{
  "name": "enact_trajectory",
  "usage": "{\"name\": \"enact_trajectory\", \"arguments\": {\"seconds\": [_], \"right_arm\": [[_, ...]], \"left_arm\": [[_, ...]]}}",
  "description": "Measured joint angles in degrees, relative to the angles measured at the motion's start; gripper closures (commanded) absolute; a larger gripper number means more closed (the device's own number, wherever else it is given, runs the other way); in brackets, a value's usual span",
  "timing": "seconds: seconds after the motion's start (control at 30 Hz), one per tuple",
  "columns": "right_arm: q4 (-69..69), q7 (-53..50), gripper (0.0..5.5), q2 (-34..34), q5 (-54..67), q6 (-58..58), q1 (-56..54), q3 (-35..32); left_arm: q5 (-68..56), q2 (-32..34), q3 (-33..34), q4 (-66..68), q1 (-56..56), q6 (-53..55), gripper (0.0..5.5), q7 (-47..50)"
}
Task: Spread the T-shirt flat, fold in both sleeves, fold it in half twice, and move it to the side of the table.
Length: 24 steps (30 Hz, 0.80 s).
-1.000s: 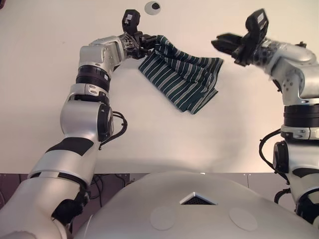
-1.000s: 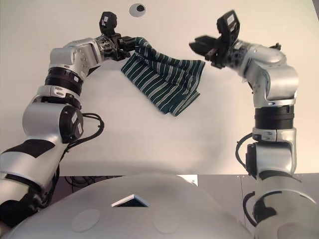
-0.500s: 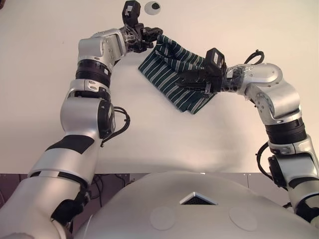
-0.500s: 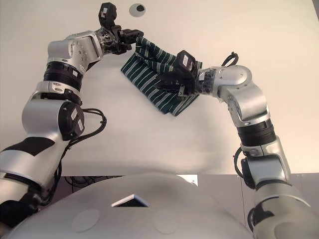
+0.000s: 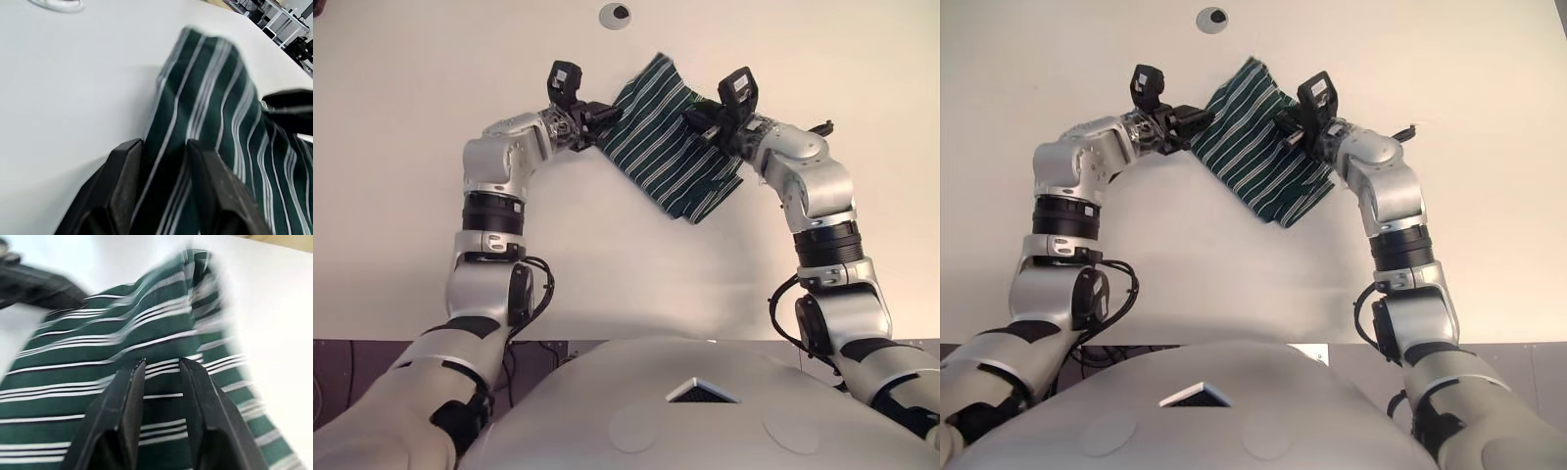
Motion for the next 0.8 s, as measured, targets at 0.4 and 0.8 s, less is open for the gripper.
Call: {"name": "enact_trajectory", "arguments": {"seconds": [0.4,0.8], "right_arm": [[-4.75,10.3,4.27,-0.51,-1.41,-20.29,0.47,1.58],[7.71,2.7,4.27,3.8,-9.0,-11.44,1.55,7.67]], "left_arm": [[-11.45,-1.8,14.48,-25.16,5.4,1.89,3.87,11.84],[-14.54,-4.2,20.29,-37.3,20.25,-1.21,3.87,21.45]]}}
